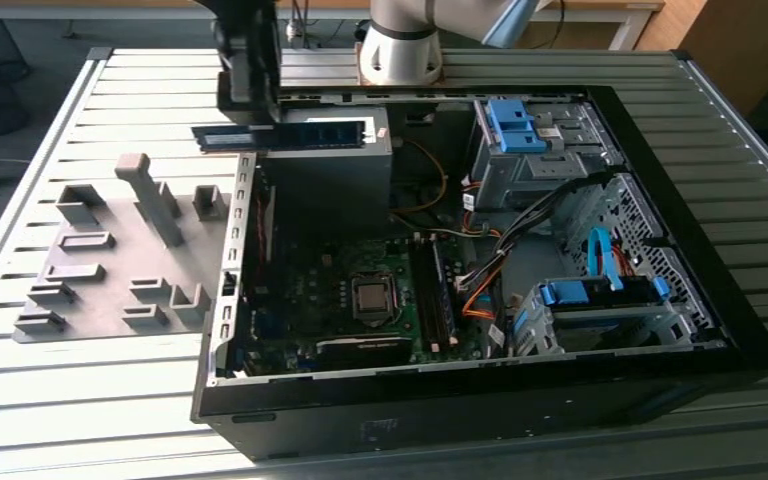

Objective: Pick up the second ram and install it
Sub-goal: 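Pick up the second ram and move it above second insertion slot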

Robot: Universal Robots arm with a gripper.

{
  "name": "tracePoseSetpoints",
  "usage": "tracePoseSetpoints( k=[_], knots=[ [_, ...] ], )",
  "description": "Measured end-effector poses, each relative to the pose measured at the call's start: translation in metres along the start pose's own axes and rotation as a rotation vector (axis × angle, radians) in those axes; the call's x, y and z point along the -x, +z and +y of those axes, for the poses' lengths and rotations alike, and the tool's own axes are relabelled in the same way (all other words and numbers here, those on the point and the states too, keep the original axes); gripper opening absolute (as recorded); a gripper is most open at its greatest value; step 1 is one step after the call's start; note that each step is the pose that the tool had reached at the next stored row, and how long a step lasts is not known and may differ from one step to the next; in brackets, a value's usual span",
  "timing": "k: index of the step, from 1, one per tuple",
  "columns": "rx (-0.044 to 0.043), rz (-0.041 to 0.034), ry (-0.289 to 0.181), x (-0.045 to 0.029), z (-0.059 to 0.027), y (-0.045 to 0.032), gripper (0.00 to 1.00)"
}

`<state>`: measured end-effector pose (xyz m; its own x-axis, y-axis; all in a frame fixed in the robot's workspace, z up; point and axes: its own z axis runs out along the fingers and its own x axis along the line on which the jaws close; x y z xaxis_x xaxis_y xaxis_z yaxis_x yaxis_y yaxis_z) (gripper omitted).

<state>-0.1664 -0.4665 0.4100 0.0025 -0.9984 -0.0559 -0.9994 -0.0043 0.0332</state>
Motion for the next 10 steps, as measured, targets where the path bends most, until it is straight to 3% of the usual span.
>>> tracePoseSetpoints(
  k=[10],
  knots=[
    [0.0001, 0.0001, 0.000, -0.0001, -0.0291, -0.0010, 0.14]
  ],
)
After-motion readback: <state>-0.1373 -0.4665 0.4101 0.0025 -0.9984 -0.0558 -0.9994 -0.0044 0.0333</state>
